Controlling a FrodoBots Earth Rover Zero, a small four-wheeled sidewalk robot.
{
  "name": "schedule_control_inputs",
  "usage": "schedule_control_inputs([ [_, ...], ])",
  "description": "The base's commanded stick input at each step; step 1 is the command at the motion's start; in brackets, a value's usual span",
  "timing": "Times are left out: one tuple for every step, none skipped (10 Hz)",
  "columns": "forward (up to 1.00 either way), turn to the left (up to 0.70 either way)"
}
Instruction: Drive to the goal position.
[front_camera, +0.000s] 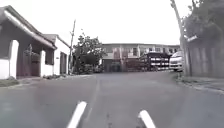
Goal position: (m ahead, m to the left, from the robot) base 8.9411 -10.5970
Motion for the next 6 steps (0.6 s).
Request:
schedule_control_inputs([
  [0.66,0.0],
  [0.7,0.0],
  [0.7,0.0],
  [0.7,0.0],
  [0.7,0.0],
  [0.7,0.0],
])
